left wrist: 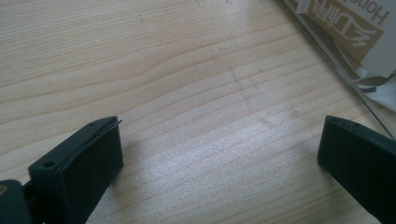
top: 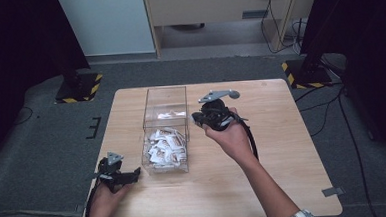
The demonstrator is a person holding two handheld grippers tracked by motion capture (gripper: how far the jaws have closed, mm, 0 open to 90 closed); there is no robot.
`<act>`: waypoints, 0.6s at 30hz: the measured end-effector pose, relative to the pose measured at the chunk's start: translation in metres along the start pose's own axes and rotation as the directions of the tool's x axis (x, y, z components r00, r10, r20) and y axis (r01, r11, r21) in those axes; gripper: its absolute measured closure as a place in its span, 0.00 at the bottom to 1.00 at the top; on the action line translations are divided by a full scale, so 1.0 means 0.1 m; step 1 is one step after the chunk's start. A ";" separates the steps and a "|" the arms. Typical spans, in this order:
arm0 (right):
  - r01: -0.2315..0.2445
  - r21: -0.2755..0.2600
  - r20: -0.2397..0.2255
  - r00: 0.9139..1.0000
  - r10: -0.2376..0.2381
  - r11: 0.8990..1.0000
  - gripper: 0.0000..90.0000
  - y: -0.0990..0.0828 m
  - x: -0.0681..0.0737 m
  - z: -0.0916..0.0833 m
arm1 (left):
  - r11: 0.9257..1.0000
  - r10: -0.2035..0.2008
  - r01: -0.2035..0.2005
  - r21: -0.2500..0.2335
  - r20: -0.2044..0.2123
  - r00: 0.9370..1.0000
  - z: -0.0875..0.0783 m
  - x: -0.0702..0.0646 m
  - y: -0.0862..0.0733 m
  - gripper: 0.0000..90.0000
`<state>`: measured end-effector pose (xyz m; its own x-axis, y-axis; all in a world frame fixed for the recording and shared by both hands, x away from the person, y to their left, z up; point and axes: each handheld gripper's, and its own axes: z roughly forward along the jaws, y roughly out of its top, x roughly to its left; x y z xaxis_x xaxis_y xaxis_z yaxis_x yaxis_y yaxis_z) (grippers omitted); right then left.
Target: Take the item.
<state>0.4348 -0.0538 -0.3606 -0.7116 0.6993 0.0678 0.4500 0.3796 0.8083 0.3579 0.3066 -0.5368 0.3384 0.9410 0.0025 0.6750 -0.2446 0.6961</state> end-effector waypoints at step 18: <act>-0.021 0.000 0.025 0.999 0.021 1.000 1.00 -0.11 -0.16 -0.06 | 1.000 0.000 0.000 0.000 0.000 1.000 0.00 0.00 0.00 0.00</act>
<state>0.4384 -0.0728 -0.3674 -0.6885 0.7218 0.0698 0.4643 0.3649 0.8070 0.3579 0.3066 -0.5368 0.3383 0.9410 0.0024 0.6750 -0.2445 0.6962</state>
